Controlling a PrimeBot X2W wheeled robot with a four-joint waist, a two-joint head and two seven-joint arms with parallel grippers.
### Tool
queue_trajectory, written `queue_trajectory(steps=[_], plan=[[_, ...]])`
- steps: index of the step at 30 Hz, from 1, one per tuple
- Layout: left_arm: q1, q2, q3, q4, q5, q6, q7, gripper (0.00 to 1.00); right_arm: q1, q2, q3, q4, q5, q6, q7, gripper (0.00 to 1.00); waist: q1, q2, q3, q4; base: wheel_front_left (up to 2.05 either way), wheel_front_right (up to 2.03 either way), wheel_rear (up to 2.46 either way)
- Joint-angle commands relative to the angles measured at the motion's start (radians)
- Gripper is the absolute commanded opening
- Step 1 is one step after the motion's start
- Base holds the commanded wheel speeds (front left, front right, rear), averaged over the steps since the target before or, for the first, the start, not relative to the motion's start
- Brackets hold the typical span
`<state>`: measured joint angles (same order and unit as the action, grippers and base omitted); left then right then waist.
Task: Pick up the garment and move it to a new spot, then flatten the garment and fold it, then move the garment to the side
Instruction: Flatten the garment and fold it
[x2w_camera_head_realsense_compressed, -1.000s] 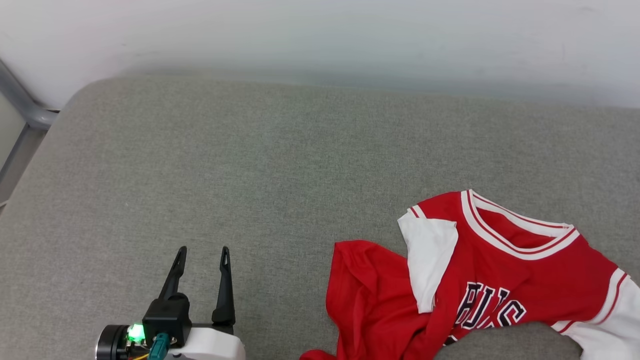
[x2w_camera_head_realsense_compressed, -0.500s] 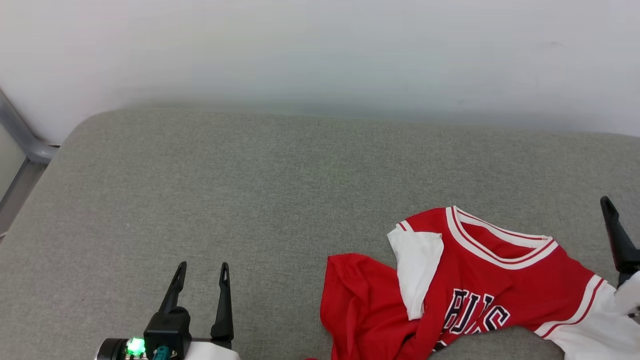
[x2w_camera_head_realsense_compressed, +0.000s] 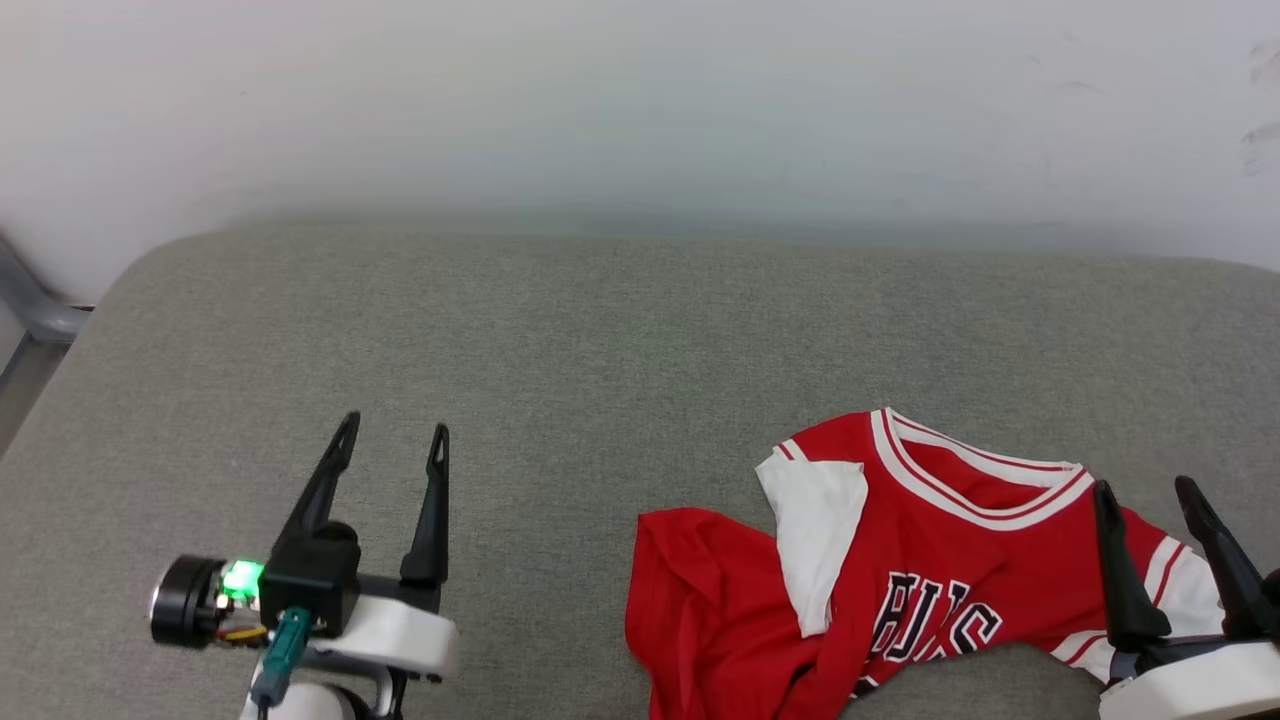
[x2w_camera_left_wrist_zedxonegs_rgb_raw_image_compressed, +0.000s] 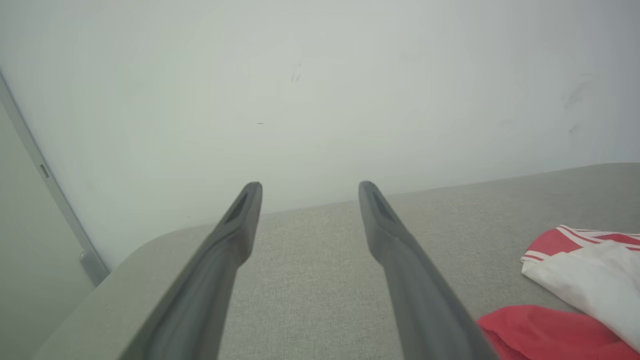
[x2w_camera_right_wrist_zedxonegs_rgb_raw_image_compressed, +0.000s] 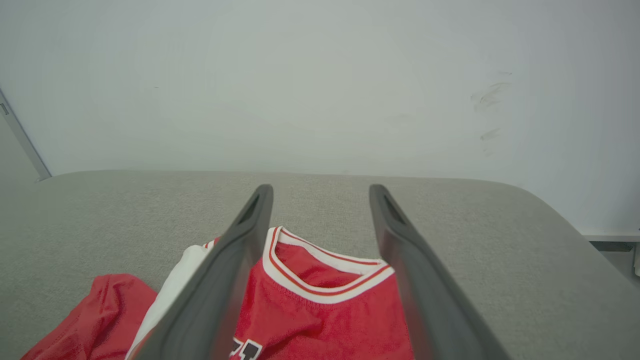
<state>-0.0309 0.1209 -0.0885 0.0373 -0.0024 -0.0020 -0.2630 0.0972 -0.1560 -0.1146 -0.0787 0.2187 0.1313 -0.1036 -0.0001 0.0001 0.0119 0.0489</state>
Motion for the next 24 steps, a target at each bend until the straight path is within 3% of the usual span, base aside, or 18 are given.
queue_trajectory(steps=[1, 6, 10, 18, 24], plan=[[-0.045, 0.017, -0.006, -0.002, 0.003, -0.02, -0.003, 1.0, 0.016, 0.011, -0.003, -0.007, 0.002, -0.001, 0.004, 1.0, 0.0001, -0.0001, 0.007, -0.011, 0.0, 0.0, 0.0], [-0.181, 0.072, -0.057, 0.034, -0.026, -0.1, -0.003, 1.0, 0.007, 0.013, 0.005, 0.002, -0.006, -0.001, -0.008, 1.0, 0.0001, -0.0001, 0.029, -0.043, 0.0, 0.0, 0.0], [-0.32, 0.124, -0.158, 0.088, -0.1, -0.127, 0.039, 1.0, -0.02, 0.006, 0.014, 0.018, -0.016, -0.001, -0.012, 1.0, 0.0001, -0.0001, 0.053, -0.071, 0.0, 0.0, 0.0], [-0.606, 0.279, -0.53, 0.085, -0.458, -0.127, 0.292, 1.0, -0.068, 0.009, 0.029, 0.045, -0.02, -0.001, -0.033, 1.0, 0.0001, -0.0001, 0.113, -0.129, 0.0, 0.0, 0.0], [-0.805, 0.323, -0.746, 0.112, -0.691, -0.127, 0.491, 1.0, -0.109, 0.014, 0.036, 0.064, -0.024, -0.001, -0.055, 1.0, 0.0001, -0.0001, 0.171, -0.17, 0.0, 0.0, 0.0]])
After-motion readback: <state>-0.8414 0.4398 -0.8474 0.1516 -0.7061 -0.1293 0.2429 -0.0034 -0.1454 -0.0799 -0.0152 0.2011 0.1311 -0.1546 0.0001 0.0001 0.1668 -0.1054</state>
